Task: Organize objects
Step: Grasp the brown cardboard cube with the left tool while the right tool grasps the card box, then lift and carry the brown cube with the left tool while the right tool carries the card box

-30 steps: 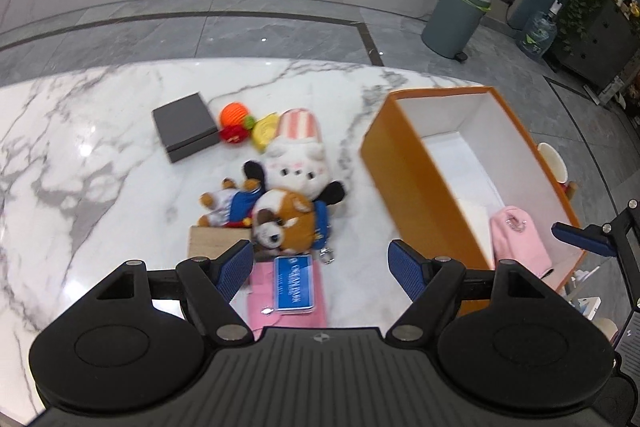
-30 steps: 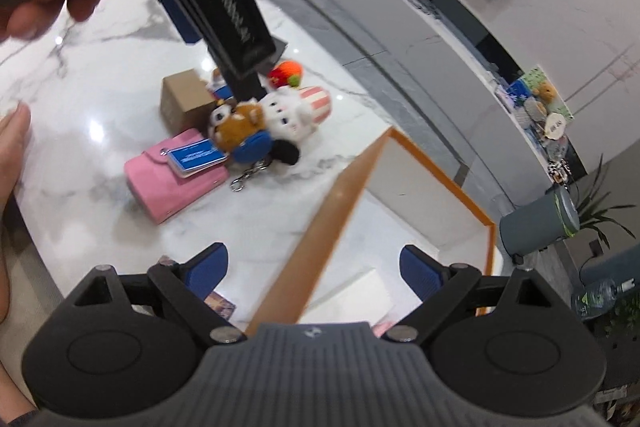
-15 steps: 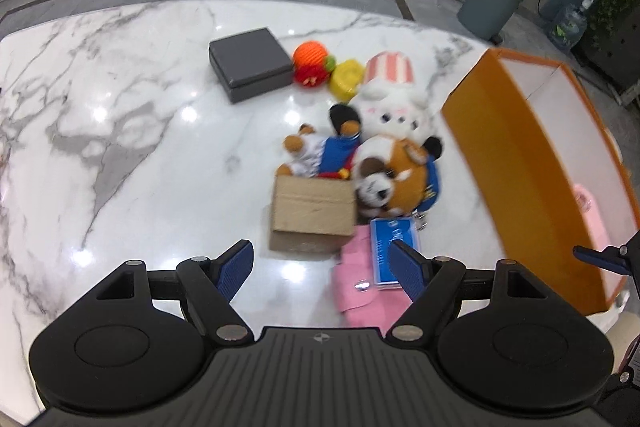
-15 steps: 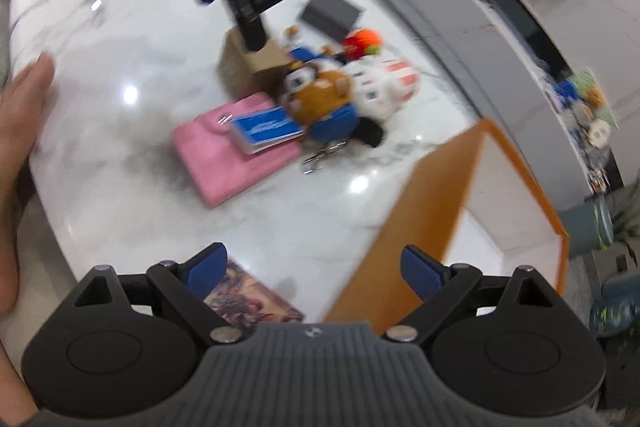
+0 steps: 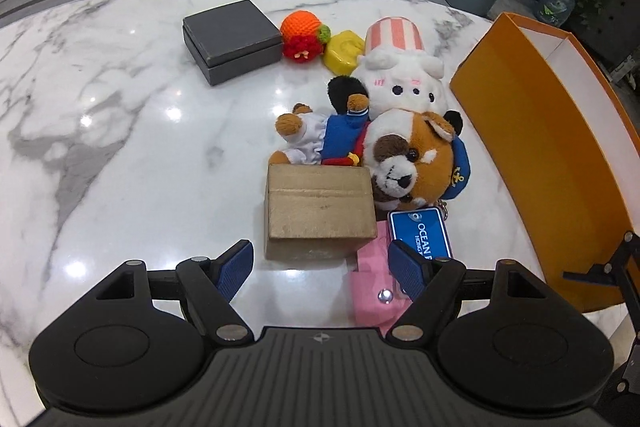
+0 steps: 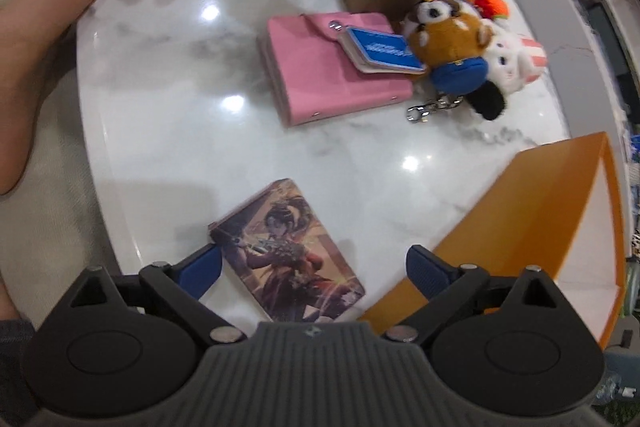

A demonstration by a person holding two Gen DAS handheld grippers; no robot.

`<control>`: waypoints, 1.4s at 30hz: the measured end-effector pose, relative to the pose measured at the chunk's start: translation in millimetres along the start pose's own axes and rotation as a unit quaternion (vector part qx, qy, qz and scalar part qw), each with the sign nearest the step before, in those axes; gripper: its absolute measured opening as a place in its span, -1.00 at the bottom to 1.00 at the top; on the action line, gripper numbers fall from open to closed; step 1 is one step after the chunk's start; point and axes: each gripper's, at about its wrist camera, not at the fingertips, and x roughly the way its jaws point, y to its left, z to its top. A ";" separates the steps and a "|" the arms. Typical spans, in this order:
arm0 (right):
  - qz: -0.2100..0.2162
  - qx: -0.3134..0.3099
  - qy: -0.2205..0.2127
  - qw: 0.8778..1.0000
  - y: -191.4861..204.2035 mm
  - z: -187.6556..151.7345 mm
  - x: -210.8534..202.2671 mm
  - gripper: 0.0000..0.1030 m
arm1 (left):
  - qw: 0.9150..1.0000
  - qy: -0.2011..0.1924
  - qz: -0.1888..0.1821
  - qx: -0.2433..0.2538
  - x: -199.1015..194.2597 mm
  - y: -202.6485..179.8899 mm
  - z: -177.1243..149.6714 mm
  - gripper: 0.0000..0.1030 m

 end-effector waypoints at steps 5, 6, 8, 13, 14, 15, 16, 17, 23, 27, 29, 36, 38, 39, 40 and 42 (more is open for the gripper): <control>0.004 -0.049 0.018 0.999 6.8 2.3 10.5 0.84 | 1.000 -0.008 -0.007 -0.015 8.6 5.9 1.1 0.74; 0.007 -0.054 0.018 0.998 7.3 3.5 12.0 0.82 | 1.000 -0.010 -0.009 -0.016 10.1 7.5 0.6 0.69; 0.018 -0.058 0.019 0.998 6.8 7.1 14.9 0.67 | 1.000 -0.013 -0.018 -0.016 12.3 10.4 -0.3 0.62; 0.063 0.028 0.020 0.997 -14.4 19.1 17.9 0.30 | 0.999 -0.029 -0.029 0.006 10.7 14.9 -3.5 0.47; 0.065 0.059 0.019 0.996 -22.0 20.8 19.3 0.28 | 0.999 -0.028 -0.031 0.010 9.9 17.6 -3.8 0.46; 0.066 0.094 0.019 0.993 -29.9 22.1 21.4 0.28 | 0.999 -0.026 -0.031 0.012 8.7 21.0 -4.2 0.46; 0.066 0.126 0.019 0.990 -37.2 22.9 23.9 0.25 | 0.999 -0.022 -0.031 0.014 6.9 24.8 -4.8 0.46; 0.064 0.160 0.020 0.985 -44.4 23.5 26.8 0.24 | 0.999 -0.015 -0.033 0.021 5.2 28.2 -5.1 0.46; 0.042 0.335 -0.020 0.941 -74.1 19.0 35.1 0.19 | 0.996 0.030 -0.038 0.075 -9.1 45.5 -19.5 0.45; 0.033 0.385 -0.062 0.920 -73.9 12.1 37.0 0.18 | 0.994 0.025 -0.051 0.095 -16.2 51.3 -35.8 0.45; 0.027 0.399 -0.078 0.913 -70.8 7.5 36.9 0.30 | 0.994 -0.005 -0.051 0.100 -18.5 49.9 -41.1 0.47; 0.003 0.423 -0.133 0.897 -55.3 -15.3 32.2 0.36 | 0.992 -0.086 -0.019 0.089 -15.0 35.0 -62.8 0.68; -0.006 0.421 -0.149 0.895 -49.6 -20.3 32.3 0.35 | 0.991 -0.098 -0.012 0.091 -14.0 33.2 -66.0 0.68; -0.010 0.421 -0.157 0.893 -46.9 -22.5 31.9 0.34 | 0.990 -0.105 -0.010 0.089 -14.1 34.1 -68.0 0.67; -0.014 0.424 -0.163 0.891 -44.6 -24.2 31.4 0.35 | 0.990 -0.110 -0.010 0.085 -14.3 35.0 -70.1 0.67; -0.022 0.428 -0.174 0.887 -40.6 -27.8 29.9 0.35 | 0.990 -0.119 -0.007 0.082 -13.6 35.3 -74.3 0.63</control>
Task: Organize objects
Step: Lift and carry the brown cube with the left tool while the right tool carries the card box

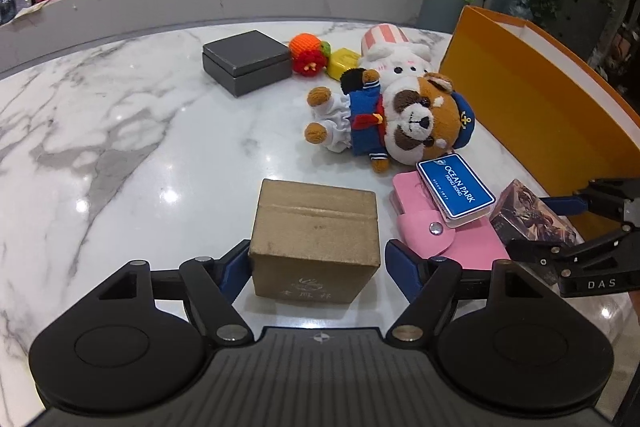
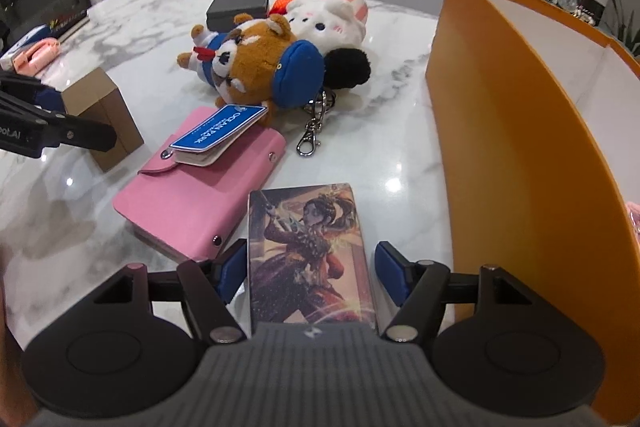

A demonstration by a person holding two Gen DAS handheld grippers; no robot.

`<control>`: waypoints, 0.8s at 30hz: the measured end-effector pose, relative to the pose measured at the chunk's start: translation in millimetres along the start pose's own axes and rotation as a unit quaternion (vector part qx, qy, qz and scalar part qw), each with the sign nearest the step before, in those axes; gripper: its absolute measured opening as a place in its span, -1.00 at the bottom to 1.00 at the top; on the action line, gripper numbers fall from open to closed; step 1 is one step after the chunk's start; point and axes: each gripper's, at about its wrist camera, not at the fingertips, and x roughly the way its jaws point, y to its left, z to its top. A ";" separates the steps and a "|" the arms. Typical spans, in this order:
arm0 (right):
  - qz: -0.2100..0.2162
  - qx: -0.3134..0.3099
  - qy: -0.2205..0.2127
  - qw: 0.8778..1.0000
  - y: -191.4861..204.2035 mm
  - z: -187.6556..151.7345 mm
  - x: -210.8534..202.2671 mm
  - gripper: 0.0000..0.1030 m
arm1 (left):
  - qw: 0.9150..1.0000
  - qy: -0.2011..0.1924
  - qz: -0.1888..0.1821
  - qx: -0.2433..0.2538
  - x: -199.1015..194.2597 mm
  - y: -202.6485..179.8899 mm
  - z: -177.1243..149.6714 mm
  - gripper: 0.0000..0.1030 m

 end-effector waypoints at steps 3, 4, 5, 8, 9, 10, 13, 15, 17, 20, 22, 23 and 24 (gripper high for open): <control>-0.005 0.005 -0.021 1.000 1.0 -6.9 -4.3 0.35 | 1.000 -0.005 0.016 0.011 1.6 -3.6 -7.8 0.53; -0.007 0.007 -0.027 1.000 1.1 -9.5 -5.5 0.35 | 1.000 -0.006 0.022 0.015 2.3 -4.8 -10.4 0.49; -0.008 0.009 -0.032 0.999 1.2 -10.9 -6.1 0.35 | 0.999 -0.010 0.030 0.017 2.5 -5.7 -13.1 0.39; -0.010 0.014 -0.049 0.999 2.9 -17.2 -7.9 0.34 | 0.999 -0.019 0.032 0.013 1.3 -5.8 -16.8 0.32; -0.011 0.014 -0.054 0.998 3.8 -19.0 -8.5 0.33 | 0.999 -0.019 0.032 0.010 1.1 -5.5 -15.8 0.32; -0.012 0.014 -0.056 0.998 4.4 -20.3 -9.6 0.31 | 0.999 -0.018 0.031 0.003 0.9 -4.3 -14.9 0.32; -0.013 0.019 -0.063 0.998 5.3 -23.3 -11.4 0.30 | 0.999 -0.021 0.029 -0.015 0.0 -0.7 -15.8 0.32; -0.019 0.026 -0.074 0.997 6.7 -27.4 -12.1 0.30 | 0.999 -0.016 0.029 -0.020 -1.0 -0.1 -15.8 0.32; -0.028 0.037 -0.086 0.995 9.1 -32.6 -13.4 0.30 | 0.999 -0.014 0.032 -0.009 -1.1 -2.7 -16.4 0.32; -0.039 0.046 -0.098 0.993 12.4 -39.4 -16.0 0.29 | 0.999 -0.022 0.032 0.004 -1.7 -4.3 -20.4 0.32; -0.046 0.048 -0.103 0.992 14.8 -42.7 -17.6 0.27 | 0.999 -0.024 0.039 0.003 -2.8 -5.3 -21.4 0.31; -0.049 0.051 -0.102 0.992 15.8 -43.4 -18.9 0.25 | 0.999 -0.024 0.041 0.002 -3.4 -5.9 -22.3 0.31; -0.052 0.054 -0.099 0.992 16.5 -43.6 -20.3 0.25 | 0.999 -0.025 0.043 0.004 -4.3 -7.1 -23.6 0.31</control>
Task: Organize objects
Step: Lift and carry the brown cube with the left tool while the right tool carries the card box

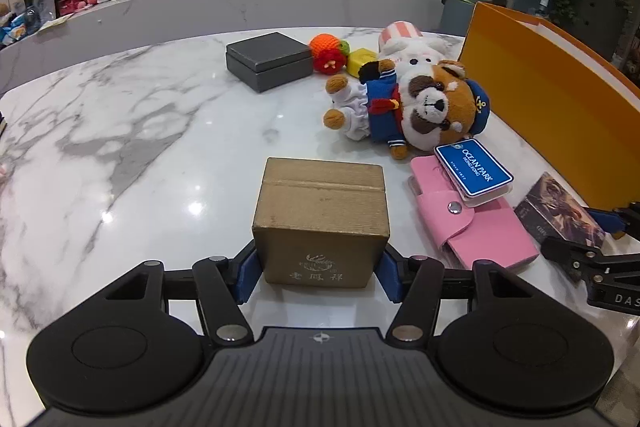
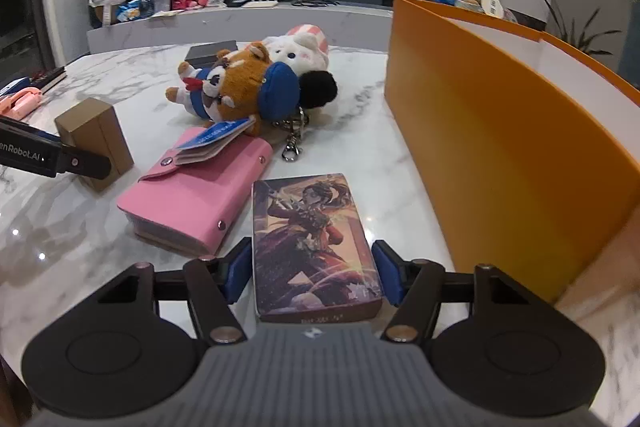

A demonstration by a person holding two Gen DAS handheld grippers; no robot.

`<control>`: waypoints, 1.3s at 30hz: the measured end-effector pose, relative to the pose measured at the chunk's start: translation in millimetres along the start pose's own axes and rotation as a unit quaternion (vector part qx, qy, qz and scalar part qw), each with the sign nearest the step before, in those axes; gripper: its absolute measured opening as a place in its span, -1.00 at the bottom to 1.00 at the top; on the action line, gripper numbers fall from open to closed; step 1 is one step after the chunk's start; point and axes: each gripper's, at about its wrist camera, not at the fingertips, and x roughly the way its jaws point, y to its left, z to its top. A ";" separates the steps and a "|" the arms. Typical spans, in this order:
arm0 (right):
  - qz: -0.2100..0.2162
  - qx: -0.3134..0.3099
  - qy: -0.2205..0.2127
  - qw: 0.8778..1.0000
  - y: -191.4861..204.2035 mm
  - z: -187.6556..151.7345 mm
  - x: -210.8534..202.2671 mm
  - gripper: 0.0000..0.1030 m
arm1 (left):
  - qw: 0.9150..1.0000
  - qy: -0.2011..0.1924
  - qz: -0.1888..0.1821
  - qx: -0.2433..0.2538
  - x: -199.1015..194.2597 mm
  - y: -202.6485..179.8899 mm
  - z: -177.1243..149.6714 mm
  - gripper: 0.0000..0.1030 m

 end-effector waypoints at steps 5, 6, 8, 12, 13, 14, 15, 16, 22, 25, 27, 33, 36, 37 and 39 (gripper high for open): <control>0.000 -0.002 0.012 1.000 -0.6 -4.5 -9.0 0.22 | 1.000 0.006 -0.004 0.015 -3.2 -6.3 -2.6 0.31; -0.002 -0.004 0.013 1.000 -1.1 -6.0 -11.4 0.22 | 1.000 0.007 -0.005 0.017 -3.6 -7.6 -2.9 0.31; -0.005 0.000 0.016 1.000 -3.8 -9.6 -17.0 0.21 | 1.000 0.010 -0.008 0.021 -5.8 -10.9 -3.3 0.31; -0.003 0.010 0.018 1.000 -8.6 -14.0 -30.4 0.20 | 1.000 0.011 -0.011 0.024 -12.1 -17.1 -1.6 0.31; -0.003 0.009 0.015 1.000 -8.9 -13.7 -34.0 0.20 | 1.000 0.011 -0.012 0.024 -14.4 -18.6 -0.4 0.31; 0.000 0.006 0.012 1.000 -9.1 -12.8 -38.1 0.19 | 1.000 0.010 -0.012 0.024 -16.2 -20.0 1.1 0.31; 0.003 0.004 0.008 1.000 -9.3 -11.3 -42.0 0.19 | 1.000 0.009 -0.012 0.024 -19.0 -21.8 2.8 0.31; 0.005 0.004 0.006 1.000 -9.8 -9.7 -45.5 0.19 | 1.000 0.007 -0.012 0.025 -21.4 -23.8 4.7 0.31; 0.009 0.012 -0.014 1.000 -18.0 8.4 -68.3 0.19 | 0.999 0.001 -0.022 0.027 -39.5 -37.4 19.1 0.31; 0.011 0.023 -0.027 0.999 -24.1 17.8 -80.5 0.19 | 0.999 -0.002 -0.027 0.032 -47.6 -47.0 25.8 0.31; 0.013 0.028 -0.036 0.999 -27.7 23.2 -89.3 0.19 | 0.999 -0.005 -0.031 0.036 -52.8 -54.0 30.0 0.31; 0.013 0.040 -0.061 0.997 -37.9 35.0 -113.9 0.19 | 0.998 -0.019 -0.039 0.046 -66.1 -76.8 45.6 0.31; 0.012 0.047 -0.073 0.996 -44.5 38.3 -125.1 0.19 | 0.997 -0.029 -0.046 0.052 -72.1 -90.7 57.0 0.31; 0.011 0.048 -0.076 0.996 -47.6 39.6 -129.0 0.19 | 0.997 -0.032 -0.049 0.053 -73.5 -95.4 60.5 0.31; 0.008 0.052 -0.082 0.995 -54.1 42.1 -135.1 0.19 | 0.996 -0.039 -0.055 0.057 -75.5 -106.0 68.6 0.31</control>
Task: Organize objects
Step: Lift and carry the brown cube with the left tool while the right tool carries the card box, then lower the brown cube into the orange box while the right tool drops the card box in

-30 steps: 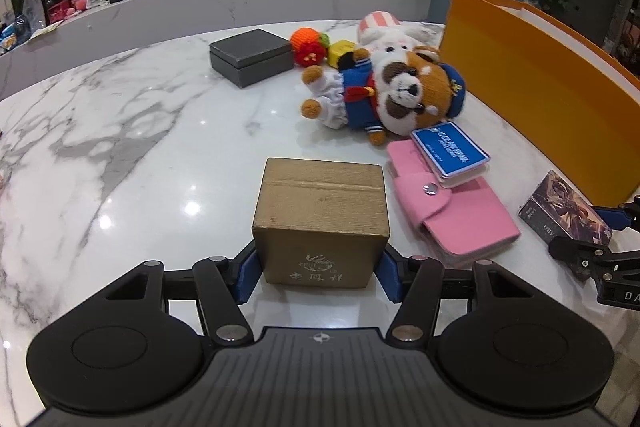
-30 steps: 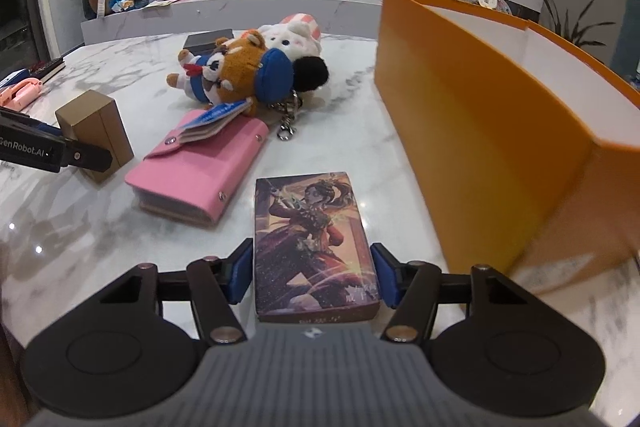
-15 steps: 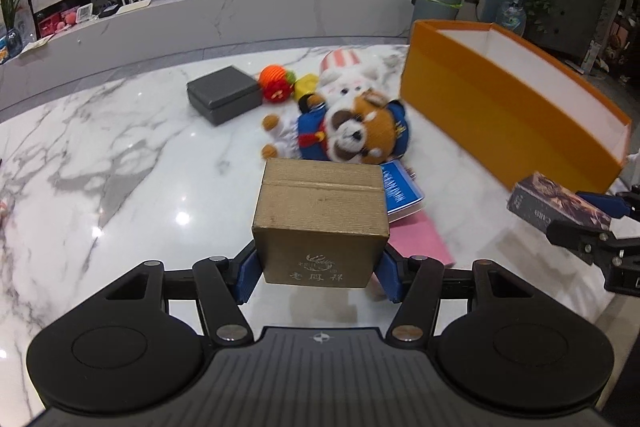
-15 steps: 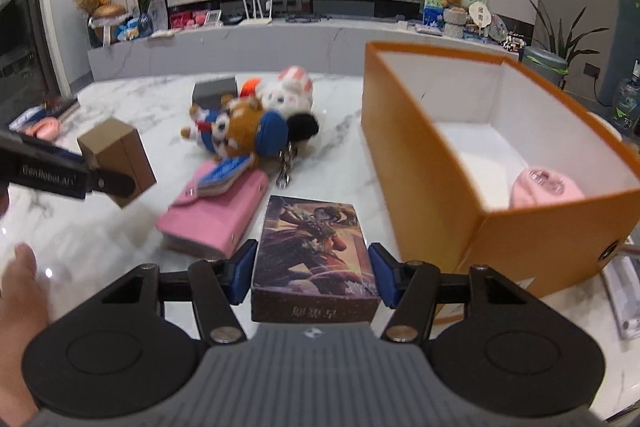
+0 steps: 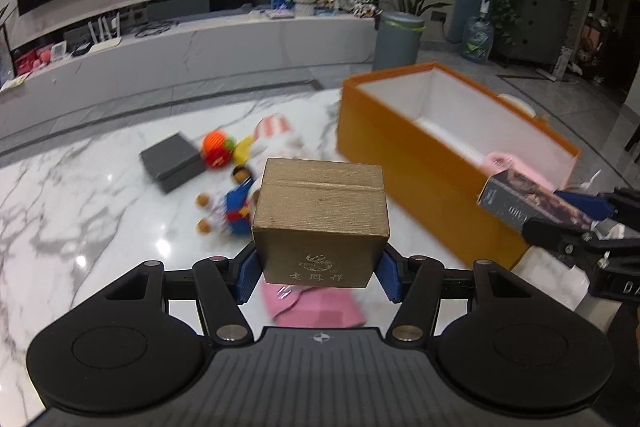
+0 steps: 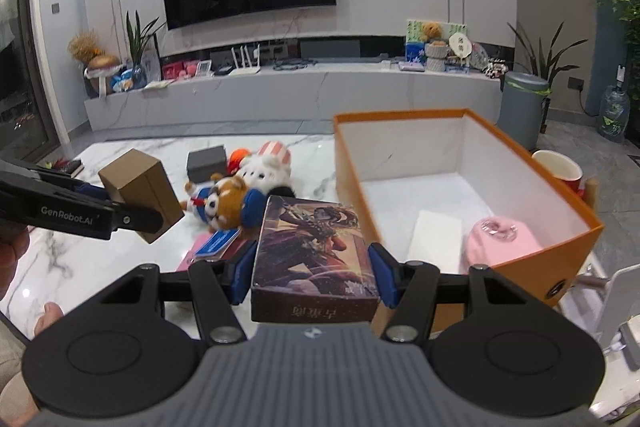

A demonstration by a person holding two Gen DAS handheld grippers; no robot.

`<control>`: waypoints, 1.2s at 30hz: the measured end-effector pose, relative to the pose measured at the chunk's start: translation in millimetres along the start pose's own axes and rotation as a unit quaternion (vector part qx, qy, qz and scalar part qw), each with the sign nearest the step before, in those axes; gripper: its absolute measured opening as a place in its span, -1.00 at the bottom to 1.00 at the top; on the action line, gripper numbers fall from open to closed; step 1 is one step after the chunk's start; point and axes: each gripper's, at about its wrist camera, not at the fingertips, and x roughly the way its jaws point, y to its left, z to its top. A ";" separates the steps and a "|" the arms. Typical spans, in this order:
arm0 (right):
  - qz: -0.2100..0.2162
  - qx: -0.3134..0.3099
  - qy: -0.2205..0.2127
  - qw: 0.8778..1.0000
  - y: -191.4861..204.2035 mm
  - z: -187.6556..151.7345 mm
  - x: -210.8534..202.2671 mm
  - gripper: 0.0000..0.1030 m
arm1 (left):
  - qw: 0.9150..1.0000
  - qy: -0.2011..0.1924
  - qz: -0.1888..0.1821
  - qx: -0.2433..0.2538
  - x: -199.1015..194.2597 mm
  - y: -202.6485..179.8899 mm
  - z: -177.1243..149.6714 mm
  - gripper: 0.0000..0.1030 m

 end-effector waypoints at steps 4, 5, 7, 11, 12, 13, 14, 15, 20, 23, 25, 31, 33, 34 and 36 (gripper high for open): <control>-0.007 0.006 -0.011 1.000 -14.0 6.3 -12.3 0.19 | 1.000 -0.014 -0.012 0.018 2.8 -23.0 17.7 0.31; -0.011 0.007 -0.015 1.000 -17.2 7.1 -14.8 0.19 | 0.999 -0.017 -0.015 0.025 4.6 -29.8 21.7 0.31; -0.017 0.009 -0.018 1.000 -24.4 10.3 -17.5 0.19 | 0.999 -0.022 -0.023 0.036 8.6 -42.1 29.7 0.31; -0.030 0.008 -0.020 0.999 -38.9 13.4 -21.5 0.19 | 0.997 -0.014 -0.042 0.059 20.8 -68.7 41.9 0.31; -0.033 0.008 -0.021 0.999 -42.7 14.1 -22.3 0.19 | 0.996 -0.006 -0.048 0.069 26.0 -76.2 45.0 0.31; -0.037 0.008 -0.021 0.999 -46.5 14.6 -22.9 0.19 | 0.996 -0.003 -0.050 0.077 30.8 -82.3 47.1 0.31; -0.040 0.008 -0.022 0.999 -50.5 15.3 -23.4 0.19 | 0.995 -0.002 -0.052 0.087 34.5 -89.3 49.7 0.31; -0.044 0.010 -0.022 0.999 -54.9 15.9 -23.9 0.19 | 0.994 0.000 -0.053 0.097 38.5 -96.5 53.5 0.31; -0.063 0.017 -0.020 0.998 -79.4 22.6 -20.5 0.19 | 0.990 0.008 -0.062 0.124 58.0 -123.3 74.8 0.31; -0.073 0.022 -0.021 0.997 -95.8 33.0 -13.8 0.19 | 0.988 0.029 -0.063 0.138 76.5 -138.1 87.5 0.31; -0.080 0.023 -0.022 0.996 -107.5 42.1 -8.9 0.19 | 0.985 0.050 -0.065 0.153 90.7 -147.3 93.9 0.31; -0.090 0.016 -0.019 0.996 -138.9 67.3 12.6 0.19 | 0.960 0.107 -0.050 0.252 135.5 -176.9 103.7 0.31; -0.087 0.012 -0.014 0.996 -146.6 75.6 24.6 0.19 | 0.946 0.129 -0.039 0.294 150.5 -186.4 102.8 0.31; -0.085 0.010 -0.009 0.996 -150.4 79.2 31.1 0.19 | 0.939 0.141 -0.035 0.312 158.1 -190.0 101.5 0.31; -0.078 0.007 -0.003 0.997 -155.3 86.2 43.1 0.19 | 0.927 0.158 -0.028 0.340 171.1 -192.7 98.0 0.31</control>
